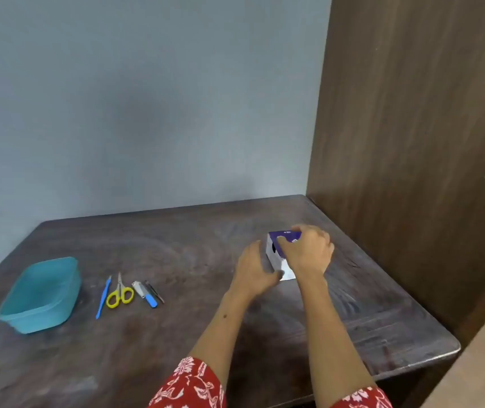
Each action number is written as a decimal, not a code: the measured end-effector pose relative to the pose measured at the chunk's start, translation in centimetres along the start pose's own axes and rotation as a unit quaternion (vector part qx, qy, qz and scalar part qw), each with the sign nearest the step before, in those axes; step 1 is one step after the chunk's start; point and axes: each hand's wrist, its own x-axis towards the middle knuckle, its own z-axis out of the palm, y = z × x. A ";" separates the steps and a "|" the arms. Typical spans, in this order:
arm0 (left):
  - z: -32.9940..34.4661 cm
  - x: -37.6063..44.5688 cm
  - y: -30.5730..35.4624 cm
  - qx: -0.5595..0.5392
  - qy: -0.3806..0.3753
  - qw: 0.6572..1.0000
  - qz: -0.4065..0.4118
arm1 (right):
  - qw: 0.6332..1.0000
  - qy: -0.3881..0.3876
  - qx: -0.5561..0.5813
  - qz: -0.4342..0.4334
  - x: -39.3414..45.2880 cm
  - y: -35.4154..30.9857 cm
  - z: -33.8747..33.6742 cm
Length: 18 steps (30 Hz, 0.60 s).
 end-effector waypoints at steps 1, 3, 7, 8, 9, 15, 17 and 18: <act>0.5 0.3 0.0 -0.001 -0.001 1.000 0.016 | 1.000 -0.010 -0.013 0.013 0.2 0.3 0.1; 1.4 0.8 0.0 -0.005 0.004 0.999 0.032 | 0.999 -0.019 -0.046 0.022 0.6 0.9 0.8; 2.6 1.9 -0.3 -0.015 0.003 0.999 0.034 | 0.994 -0.062 -0.082 0.037 1.5 1.9 2.2; 2.8 2.2 -0.4 -0.012 -0.003 1.000 0.026 | 0.993 -0.067 -0.085 0.043 1.8 2.0 2.5; 2.9 2.5 -0.6 -0.010 -0.010 1.000 0.019 | 0.992 -0.074 -0.087 0.049 2.0 2.1 2.8; 3.2 4.1 -1.5 -0.025 -0.091 0.994 -0.059 | 0.989 -0.086 -0.088 0.083 2.4 2.2 4.0; 3.5 4.5 -1.9 -0.053 -0.092 0.992 -0.062 | 0.989 -0.083 -0.089 0.088 2.5 2.1 4.2; 3.6 4.6 -2.0 -0.067 -0.091 0.992 -0.059 | 0.989 -0.082 -0.090 0.089 2.5 2.0 4.2</act>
